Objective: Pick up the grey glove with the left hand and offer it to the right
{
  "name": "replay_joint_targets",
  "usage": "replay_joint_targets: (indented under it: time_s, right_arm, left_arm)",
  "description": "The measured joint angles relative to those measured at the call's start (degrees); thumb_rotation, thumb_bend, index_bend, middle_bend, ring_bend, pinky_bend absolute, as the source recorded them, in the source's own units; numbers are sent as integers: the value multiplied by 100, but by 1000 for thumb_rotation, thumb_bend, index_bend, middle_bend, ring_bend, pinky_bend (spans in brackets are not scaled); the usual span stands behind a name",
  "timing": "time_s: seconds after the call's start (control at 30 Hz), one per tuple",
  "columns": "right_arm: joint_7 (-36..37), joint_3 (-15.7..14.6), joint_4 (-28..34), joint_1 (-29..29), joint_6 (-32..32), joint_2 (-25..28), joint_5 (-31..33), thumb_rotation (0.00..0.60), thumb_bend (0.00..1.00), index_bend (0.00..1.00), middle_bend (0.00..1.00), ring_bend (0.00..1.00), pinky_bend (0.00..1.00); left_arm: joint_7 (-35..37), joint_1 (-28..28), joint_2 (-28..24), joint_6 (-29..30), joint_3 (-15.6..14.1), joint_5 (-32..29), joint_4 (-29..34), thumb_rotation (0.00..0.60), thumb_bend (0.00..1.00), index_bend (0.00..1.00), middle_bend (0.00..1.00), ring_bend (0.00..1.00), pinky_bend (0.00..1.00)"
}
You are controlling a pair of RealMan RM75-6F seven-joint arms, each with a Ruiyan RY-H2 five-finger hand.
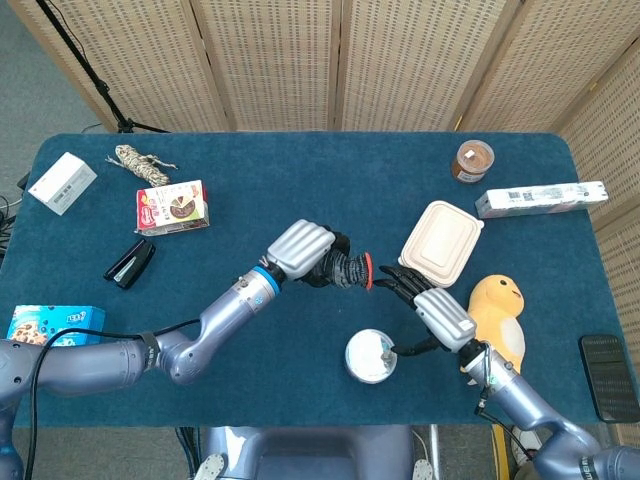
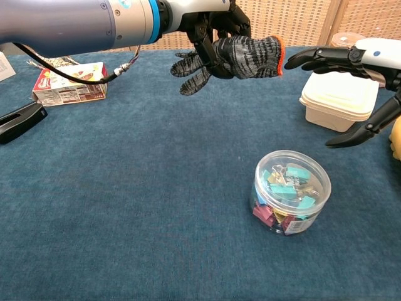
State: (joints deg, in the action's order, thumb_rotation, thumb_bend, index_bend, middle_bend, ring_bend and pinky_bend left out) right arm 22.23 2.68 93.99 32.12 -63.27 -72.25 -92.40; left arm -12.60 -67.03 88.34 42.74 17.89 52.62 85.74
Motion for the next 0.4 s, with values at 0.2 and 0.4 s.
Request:
replay_joint_targets:
  time_s: [0.2,0.4]
  right_arm:
    - [-92,12,40,25,12,-113,55,600,0,128,44,0,0]
    - [-102,-13,-3,35,14,-198,66,600,0,129,45,0,0]
  left_arm:
    - [-93,-100,53,25,17,-244,38,600,249,547,488,403,509]
    - [-251,-184,124,156,-14,-357,57,600,248,547,488,403,509]
